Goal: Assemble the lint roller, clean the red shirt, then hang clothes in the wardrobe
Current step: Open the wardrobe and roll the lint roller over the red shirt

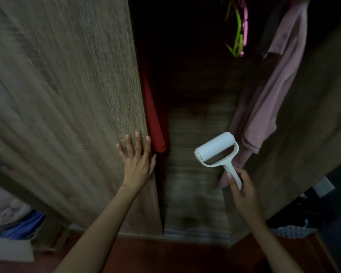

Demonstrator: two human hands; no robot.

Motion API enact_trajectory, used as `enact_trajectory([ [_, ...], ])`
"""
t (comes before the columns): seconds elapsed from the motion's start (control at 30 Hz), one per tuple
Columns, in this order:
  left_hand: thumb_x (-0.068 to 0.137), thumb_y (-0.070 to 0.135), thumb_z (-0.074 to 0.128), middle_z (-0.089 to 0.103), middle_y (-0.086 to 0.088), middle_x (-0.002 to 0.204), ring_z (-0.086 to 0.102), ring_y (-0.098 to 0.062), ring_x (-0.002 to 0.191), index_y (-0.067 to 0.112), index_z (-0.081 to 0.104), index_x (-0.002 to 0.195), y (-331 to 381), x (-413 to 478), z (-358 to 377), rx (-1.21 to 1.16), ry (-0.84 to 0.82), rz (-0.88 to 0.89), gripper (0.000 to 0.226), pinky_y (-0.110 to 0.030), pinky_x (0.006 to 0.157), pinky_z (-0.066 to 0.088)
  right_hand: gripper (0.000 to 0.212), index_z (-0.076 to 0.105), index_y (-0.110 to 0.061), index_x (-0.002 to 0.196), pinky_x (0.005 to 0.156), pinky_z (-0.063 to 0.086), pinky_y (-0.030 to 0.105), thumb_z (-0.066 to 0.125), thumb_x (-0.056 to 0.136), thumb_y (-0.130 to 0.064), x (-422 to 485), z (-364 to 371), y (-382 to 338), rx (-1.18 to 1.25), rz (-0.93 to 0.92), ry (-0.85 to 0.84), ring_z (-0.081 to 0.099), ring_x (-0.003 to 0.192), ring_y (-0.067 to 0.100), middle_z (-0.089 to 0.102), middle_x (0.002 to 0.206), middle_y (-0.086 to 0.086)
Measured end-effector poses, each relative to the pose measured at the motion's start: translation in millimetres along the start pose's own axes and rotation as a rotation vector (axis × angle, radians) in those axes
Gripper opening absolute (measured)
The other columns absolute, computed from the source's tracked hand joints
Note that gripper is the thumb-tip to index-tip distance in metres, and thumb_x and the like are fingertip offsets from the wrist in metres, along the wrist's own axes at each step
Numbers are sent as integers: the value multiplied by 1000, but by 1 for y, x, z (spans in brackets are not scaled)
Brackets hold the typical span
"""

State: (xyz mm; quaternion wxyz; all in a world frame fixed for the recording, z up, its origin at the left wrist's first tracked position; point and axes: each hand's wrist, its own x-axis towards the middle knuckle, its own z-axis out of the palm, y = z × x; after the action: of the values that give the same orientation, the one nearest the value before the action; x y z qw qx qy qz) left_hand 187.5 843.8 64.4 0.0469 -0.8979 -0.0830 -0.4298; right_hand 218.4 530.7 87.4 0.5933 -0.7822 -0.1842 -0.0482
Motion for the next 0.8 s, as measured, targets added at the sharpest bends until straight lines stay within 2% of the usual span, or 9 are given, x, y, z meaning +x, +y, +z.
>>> enact_trajectory([
  [0.17, 88, 45, 50, -25, -11, 157, -20, -38, 144, 19, -14, 152, -20, -4, -11, 6, -47, -47, 93, -71, 105, 8, 18, 56, -32, 105, 59, 47, 14, 50, 88, -34, 8, 14, 1, 33, -30, -33, 61, 73, 10, 64, 84, -11],
  [0.23, 87, 46, 54, -26, -12, 156, -12, -43, 144, 20, -15, 151, -29, -7, -15, 5, -82, -63, 98, -71, 106, 10, 15, 56, -35, 103, 57, 46, 14, 52, 89, -31, 11, 20, 1, 32, -40, -43, 61, 70, 11, 64, 82, -11],
  [0.3, 86, 50, 54, -27, -12, 156, -7, -46, 143, 22, -16, 151, -38, -11, -19, -3, -117, -87, 100, -72, 106, 12, 16, 57, -28, 107, 57, 45, 12, 53, 91, -24, 14, 25, 1, 36, -43, -56, 60, 71, 9, 63, 84, -13],
  [0.4, 83, 60, 49, -27, -13, 156, -20, -39, 143, 23, -13, 152, -53, -17, -26, -2, -172, -139, 100, -74, 104, 17, 20, 58, -18, 112, 62, 46, 10, 54, 92, -19, 18, 32, 1, 32, -50, -75, 60, 78, 1, 64, 87, -10],
  [0.53, 80, 66, 46, -28, -13, 156, -22, -38, 143, 23, -11, 152, -68, -19, -34, 21, -235, -191, 102, -75, 101, 24, 23, 59, -21, 111, 64, 48, 14, 54, 90, -29, 24, 38, 0, 21, -71, -71, 61, 82, 4, 64, 96, -16],
  [0.67, 80, 68, 43, -29, -12, 155, -22, -38, 143, 25, -14, 152, -82, -21, -39, 38, -280, -197, 101, -75, 102, 22, 26, 59, -22, 111, 63, 48, 20, 52, 89, -35, 28, 44, -1, 5, -71, -84, 60, 79, 8, 63, 94, -16],
  [0.8, 80, 68, 42, -29, -12, 155, -22, -38, 143, 25, -13, 152, -84, -20, -40, 64, -299, -206, 100, -75, 102, 24, 20, 58, -23, 110, 61, 45, 9, 54, 91, -29, 28, 50, -5, 3, -74, -86, 60, 78, 1, 62, 94, -19],
])
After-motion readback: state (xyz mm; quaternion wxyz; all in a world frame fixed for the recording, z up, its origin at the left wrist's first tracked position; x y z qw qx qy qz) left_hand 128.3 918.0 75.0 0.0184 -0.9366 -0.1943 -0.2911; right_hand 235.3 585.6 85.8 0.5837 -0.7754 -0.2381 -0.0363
